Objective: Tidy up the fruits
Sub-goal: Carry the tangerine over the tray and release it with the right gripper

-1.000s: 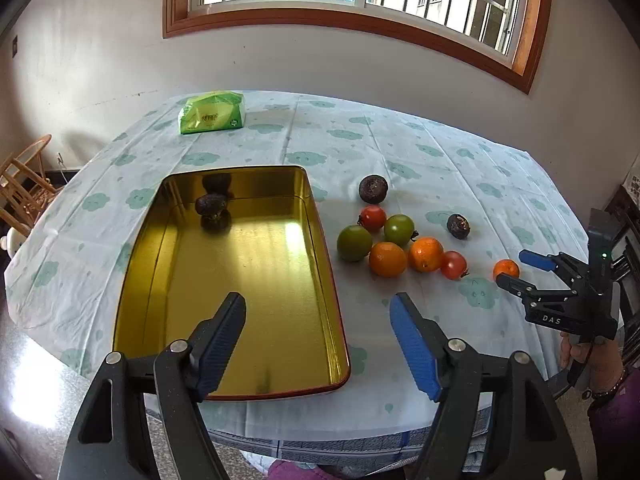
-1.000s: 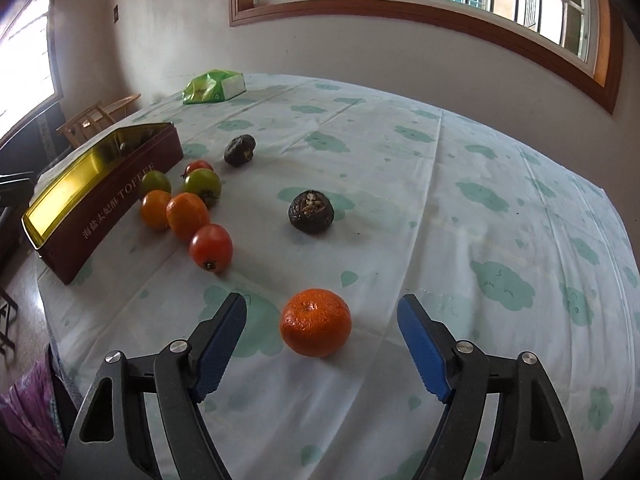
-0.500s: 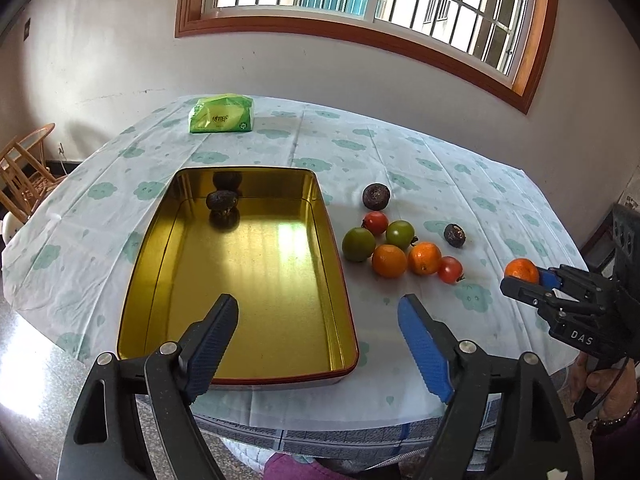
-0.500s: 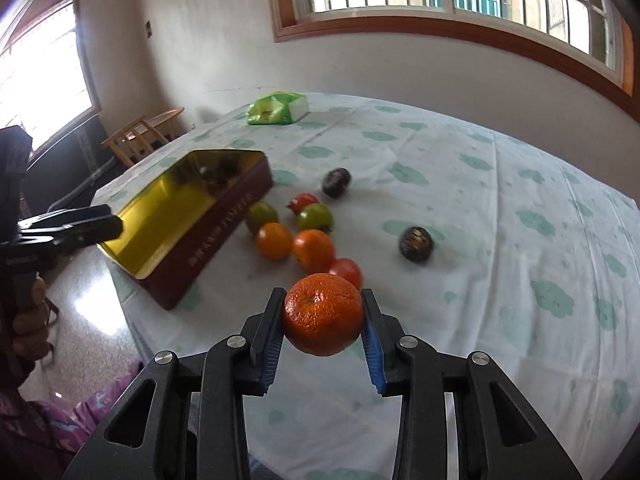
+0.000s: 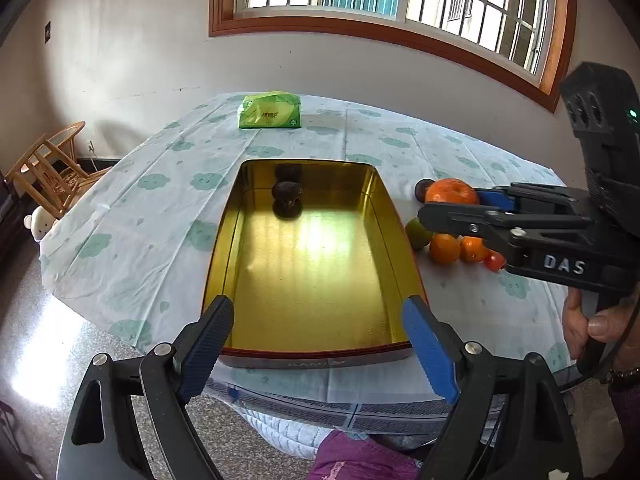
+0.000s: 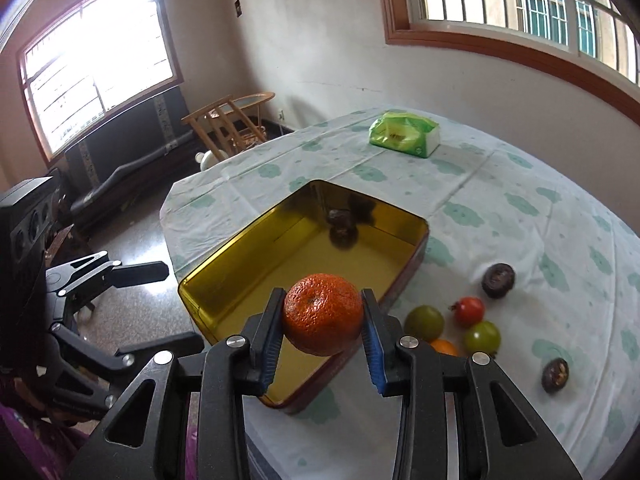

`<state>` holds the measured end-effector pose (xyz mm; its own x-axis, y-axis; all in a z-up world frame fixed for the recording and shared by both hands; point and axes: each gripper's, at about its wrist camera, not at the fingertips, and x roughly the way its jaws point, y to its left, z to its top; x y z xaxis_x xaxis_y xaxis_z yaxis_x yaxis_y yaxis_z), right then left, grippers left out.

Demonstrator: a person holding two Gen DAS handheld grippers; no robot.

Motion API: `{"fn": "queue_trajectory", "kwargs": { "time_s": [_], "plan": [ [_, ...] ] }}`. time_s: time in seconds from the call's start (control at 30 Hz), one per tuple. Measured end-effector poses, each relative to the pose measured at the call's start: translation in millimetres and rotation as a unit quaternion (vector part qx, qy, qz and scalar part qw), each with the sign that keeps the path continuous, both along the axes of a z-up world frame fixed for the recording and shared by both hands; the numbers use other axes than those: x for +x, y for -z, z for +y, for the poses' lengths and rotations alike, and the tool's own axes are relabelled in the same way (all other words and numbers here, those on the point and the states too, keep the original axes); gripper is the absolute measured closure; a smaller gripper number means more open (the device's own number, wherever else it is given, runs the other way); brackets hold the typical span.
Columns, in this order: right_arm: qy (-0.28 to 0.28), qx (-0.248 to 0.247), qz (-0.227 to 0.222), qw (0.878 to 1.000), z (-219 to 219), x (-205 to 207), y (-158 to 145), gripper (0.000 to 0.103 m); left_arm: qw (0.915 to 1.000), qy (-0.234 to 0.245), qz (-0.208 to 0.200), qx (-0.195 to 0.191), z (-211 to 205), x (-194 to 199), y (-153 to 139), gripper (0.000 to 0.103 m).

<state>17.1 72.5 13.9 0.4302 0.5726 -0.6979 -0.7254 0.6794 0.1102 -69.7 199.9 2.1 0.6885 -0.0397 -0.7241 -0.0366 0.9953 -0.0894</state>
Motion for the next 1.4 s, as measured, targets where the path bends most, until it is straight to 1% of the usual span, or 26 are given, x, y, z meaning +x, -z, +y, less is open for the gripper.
{"fn": "queue_trajectory", "kwargs": {
  "time_s": [0.17,0.27,0.37,0.5,0.6,0.83,1.13,1.4],
  "plan": [
    [-0.024,-0.042,0.022,0.999,42,24,21,0.066,0.9996,-0.020,0.005,0.021,10,-2,4,0.019],
    [-0.032,-0.059,0.031,0.997,61,36,31,0.066,0.9992,-0.033,0.010,0.017,19,-1,6,0.018],
    [-0.034,-0.072,0.045,0.996,76,49,39,0.065,0.9989,-0.040,0.018,0.016,25,1,11,0.018],
    [-0.034,-0.088,0.053,0.994,93,63,45,0.065,0.9983,-0.043,0.023,0.032,27,2,16,0.017],
    [-0.032,-0.095,0.056,0.993,104,72,48,0.065,0.9981,-0.042,0.027,0.036,29,3,19,0.015],
    [-0.023,-0.117,0.067,0.991,126,90,59,0.065,0.9974,-0.048,0.039,0.036,35,8,26,0.014],
    [-0.019,-0.122,0.080,0.989,140,100,70,0.065,0.9967,-0.054,0.050,0.034,41,11,32,0.012],
    [-0.012,-0.121,0.084,0.989,146,105,72,0.065,0.9962,-0.054,0.056,0.039,39,13,36,0.012]
  ]
}}
